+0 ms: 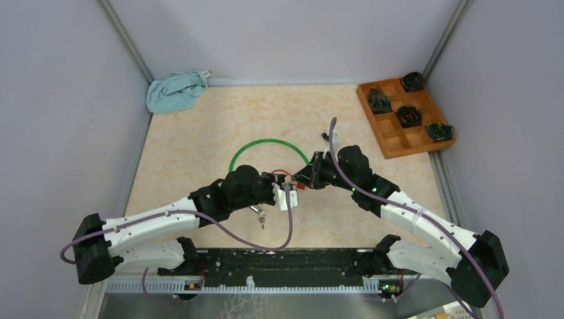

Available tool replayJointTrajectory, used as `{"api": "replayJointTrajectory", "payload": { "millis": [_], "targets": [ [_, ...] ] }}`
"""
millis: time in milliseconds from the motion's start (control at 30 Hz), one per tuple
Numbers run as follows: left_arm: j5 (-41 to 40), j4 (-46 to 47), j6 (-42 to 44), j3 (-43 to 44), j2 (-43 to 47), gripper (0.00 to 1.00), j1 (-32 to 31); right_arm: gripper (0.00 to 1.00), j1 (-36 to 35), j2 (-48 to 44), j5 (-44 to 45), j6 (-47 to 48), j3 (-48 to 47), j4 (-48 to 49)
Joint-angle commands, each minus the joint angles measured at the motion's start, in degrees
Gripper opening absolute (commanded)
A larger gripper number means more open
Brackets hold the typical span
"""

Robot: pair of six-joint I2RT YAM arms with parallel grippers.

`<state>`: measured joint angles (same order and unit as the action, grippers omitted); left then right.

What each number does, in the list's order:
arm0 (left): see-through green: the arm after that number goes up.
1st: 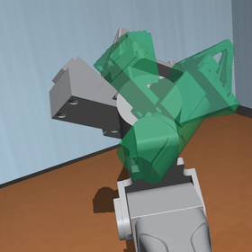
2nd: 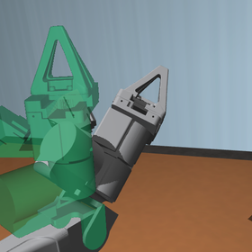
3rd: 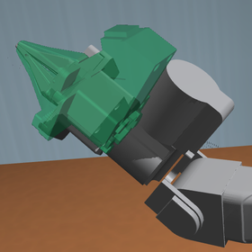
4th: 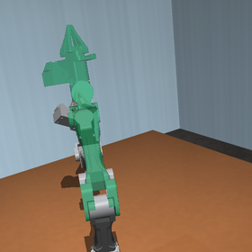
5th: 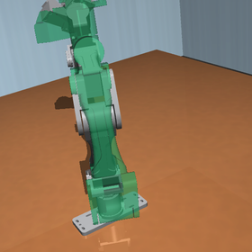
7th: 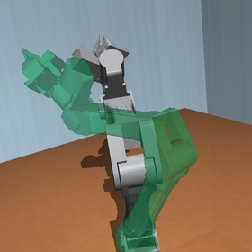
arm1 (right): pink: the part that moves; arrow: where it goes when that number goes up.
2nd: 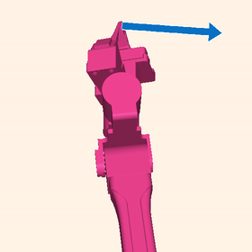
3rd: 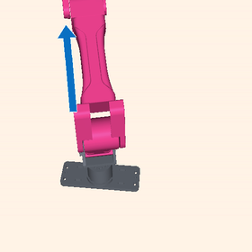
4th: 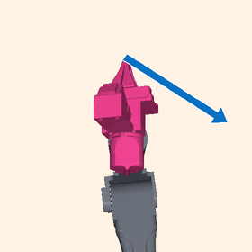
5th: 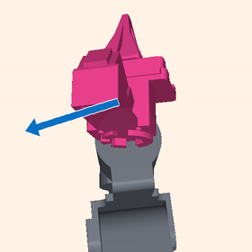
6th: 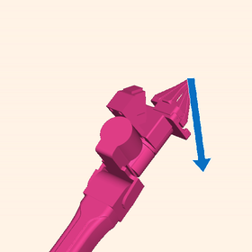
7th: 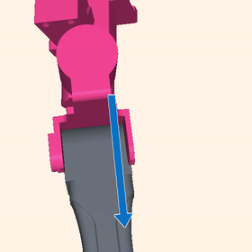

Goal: Unlock with the key

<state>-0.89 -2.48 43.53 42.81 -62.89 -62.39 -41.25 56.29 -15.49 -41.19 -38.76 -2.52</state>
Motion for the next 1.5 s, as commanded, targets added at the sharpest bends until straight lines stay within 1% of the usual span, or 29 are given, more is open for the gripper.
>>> {"api": "replayJointTrajectory", "payload": {
  "millis": [0,67,267,433,567,633,667,767,833,933,1033,1100,1200,1333,1467],
  "targets": [
    [-1.2,2.0,0.5,-0.5,0.7,0.45,-0.1,0.00,-0.8,-0.5,0.4,-0.5,-2.6,3.4],
    [-1.0,1.8,0.4,-0.6,0.6,0.42,0.0,0.00,-0.8,-0.5,0.4,-0.9,-2.4,3.8],
    [-0.1,1.4,0.3,-0.4,0.6,0.24,0.2,0.00,-0.9,-0.5,0.1,-1.7,-1.9,5.2],
    [-0.1,1.3,0.8,-0.2,0.4,0.16,0.4,0.00,-1.0,-0.2,0.0,-2.0,-2.0,5.8],
    [-1.3,2.4,2.7,-1.0,0.7,0.00,0.9,0.00,-1.2,-0.1,-0.8,-2.0,-1.9,5.9],
    [-2.1,3.7,4.6,-1.4,1.0,0.00,1.4,0.00,-1.2,-0.2,-1.3,-2.0,-1.9,5.7],
    [-2.6,4.2,6.4,-1.7,1.1,0.00,1.6,0.04,-1.2,-0.3,-1.3,-2.2,-1.8,5.7],
    [-4.0,6.0,14.0,-2.2,2.2,0.00,1.7,0.21,-1.2,-1.4,-1.2,-2.7,-1.7,5.7],
    [-5.1,7.0,21.0,-2.6,3.1,0.00,1.7,0.35,-1.1,-2.3,-1.2,-3.1,-1.9,5.8],
    [-6.7,10.1,31.0,-3.1,4.9,0.00,1.7,0.42,-0.4,-3.6,-2.2,-3.1,-3.4,5.1],
    [-3.9,12.8,42.5,-4.1,8.5,0.00,1.7,0.44,1.3,-5.3,-4.3,-3.6,-4.6,5.1],
    [-0.2,17.6,50.7,-6.4,11.5,0.00,1.7,0.45,3.2,-6.1,-6.7,-5.1,-4.7,6.6],
    [5.8,20.6,62.4,-9.1,14.9,0.00,1.7,0.45,6.6,-7.3,-13.7,-8.2,-4.3,11.2],
    [11.8,20.4,72.9,-10.5,18.3,0.00,1.7,0.45,8.5,-6.8,-22.4,-10.8,-4.8,18.4],
    [15.9,20.6,79.4,-12.1,19.7,0.00,1.7,0.44,8.5,-3.9,-28.6,-15.9,-4.5,27.3]
  ]
}}
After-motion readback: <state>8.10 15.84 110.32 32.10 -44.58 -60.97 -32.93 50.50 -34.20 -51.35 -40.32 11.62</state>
